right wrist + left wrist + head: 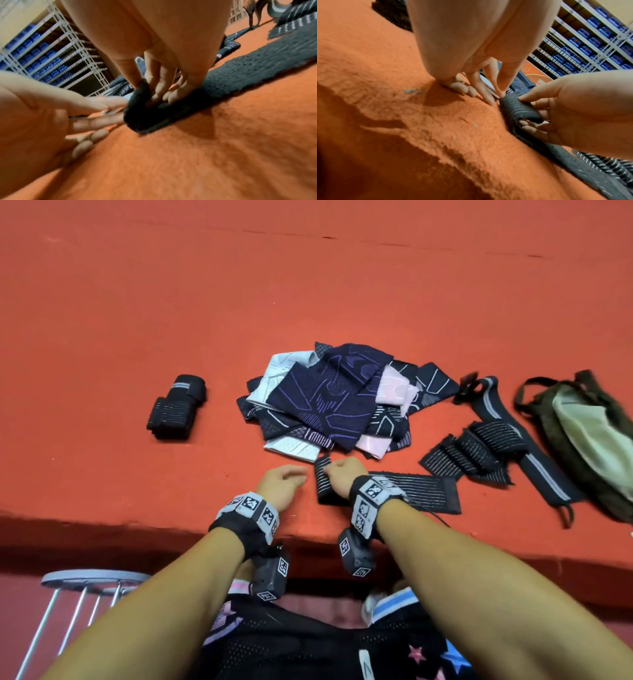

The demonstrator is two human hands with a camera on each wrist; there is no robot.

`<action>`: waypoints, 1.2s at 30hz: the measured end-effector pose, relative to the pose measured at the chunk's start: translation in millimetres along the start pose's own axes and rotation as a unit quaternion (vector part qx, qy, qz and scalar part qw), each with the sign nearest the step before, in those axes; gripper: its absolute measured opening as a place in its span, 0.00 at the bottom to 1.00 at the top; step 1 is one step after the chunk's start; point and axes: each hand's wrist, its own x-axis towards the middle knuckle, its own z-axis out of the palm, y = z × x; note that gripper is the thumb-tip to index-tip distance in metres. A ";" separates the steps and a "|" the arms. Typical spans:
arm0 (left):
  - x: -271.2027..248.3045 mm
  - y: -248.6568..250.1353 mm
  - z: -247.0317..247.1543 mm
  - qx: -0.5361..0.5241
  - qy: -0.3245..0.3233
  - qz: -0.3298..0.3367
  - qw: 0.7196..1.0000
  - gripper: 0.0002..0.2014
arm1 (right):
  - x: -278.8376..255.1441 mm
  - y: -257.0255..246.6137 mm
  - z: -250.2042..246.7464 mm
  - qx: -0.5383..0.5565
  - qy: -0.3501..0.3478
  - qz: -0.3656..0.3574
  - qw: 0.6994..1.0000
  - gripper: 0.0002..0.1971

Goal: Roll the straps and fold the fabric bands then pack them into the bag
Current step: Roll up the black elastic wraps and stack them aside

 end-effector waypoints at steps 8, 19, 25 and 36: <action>16.1 11.9 6.6 -0.006 0.039 -0.070 0.997 0.07 | 7.6 -0.1 12.3 0.216 -0.037 0.080 0.972 0.12; 15.6 11.5 7.6 -0.003 0.079 -0.086 0.993 0.06 | 8.8 6.8 1.3 0.037 -0.025 0.009 0.999 0.12; 12.1 9.9 9.1 -0.024 0.119 -0.099 0.988 0.09 | 6.4 11.3 5.4 -0.020 0.008 -0.005 1.000 0.15; 7.1 12.9 12.7 0.035 0.132 -0.065 0.988 0.08 | -2.5 13.0 -0.8 -0.171 0.018 -0.044 0.984 0.06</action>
